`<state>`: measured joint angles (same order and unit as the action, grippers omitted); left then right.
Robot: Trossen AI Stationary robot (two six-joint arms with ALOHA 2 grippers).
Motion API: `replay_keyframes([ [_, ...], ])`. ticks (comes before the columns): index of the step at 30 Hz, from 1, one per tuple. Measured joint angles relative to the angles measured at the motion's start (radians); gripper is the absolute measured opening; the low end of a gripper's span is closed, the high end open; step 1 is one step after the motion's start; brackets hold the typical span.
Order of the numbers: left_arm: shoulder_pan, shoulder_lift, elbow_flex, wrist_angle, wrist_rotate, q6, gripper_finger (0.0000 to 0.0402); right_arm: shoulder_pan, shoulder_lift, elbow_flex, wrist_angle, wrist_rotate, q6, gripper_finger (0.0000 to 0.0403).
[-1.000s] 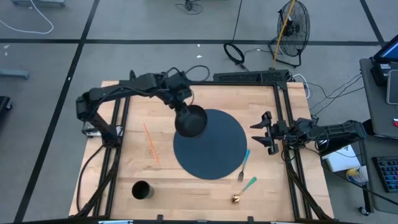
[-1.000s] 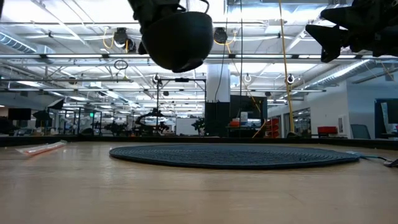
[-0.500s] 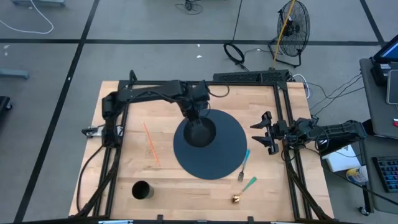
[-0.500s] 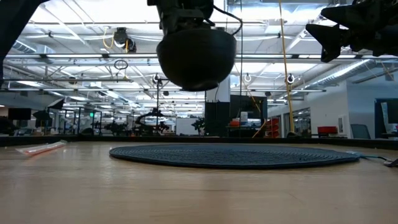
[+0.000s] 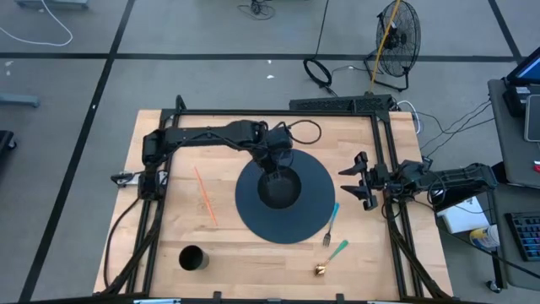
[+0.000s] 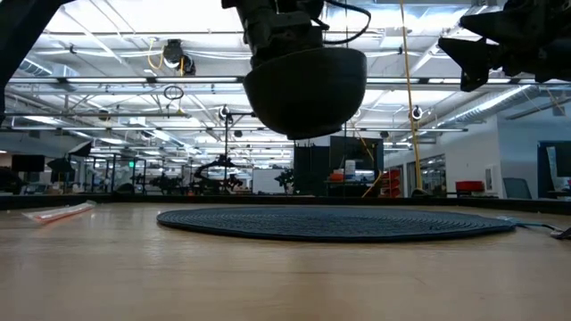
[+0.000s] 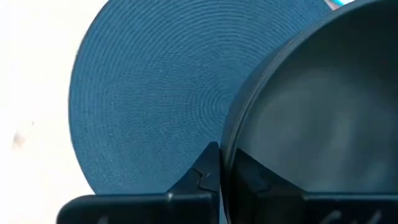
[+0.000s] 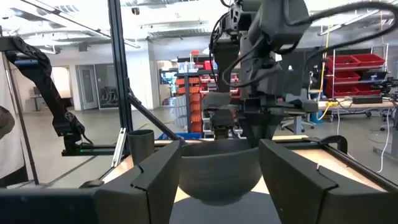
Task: Pick & Place Utensil
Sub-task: Put the black bowl on the blue table placemat
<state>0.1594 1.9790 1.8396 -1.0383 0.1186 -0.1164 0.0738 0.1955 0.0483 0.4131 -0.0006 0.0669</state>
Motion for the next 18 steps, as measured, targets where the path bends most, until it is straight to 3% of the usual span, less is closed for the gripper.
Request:
replay_keyframes([
  [9, 0.026, 0.008, -0.100, 0.031, -0.011, -0.009, 0.0010, 0.000, 0.000, 0.000, -0.029, 0.000, 0.026, 0.0210],
  [18, 0.061, 0.009, -0.266, 0.157, 0.061, -0.028, 0.0008, 0.000, 0.000, 0.000, -0.029, 0.000, 0.026, 0.0210],
])
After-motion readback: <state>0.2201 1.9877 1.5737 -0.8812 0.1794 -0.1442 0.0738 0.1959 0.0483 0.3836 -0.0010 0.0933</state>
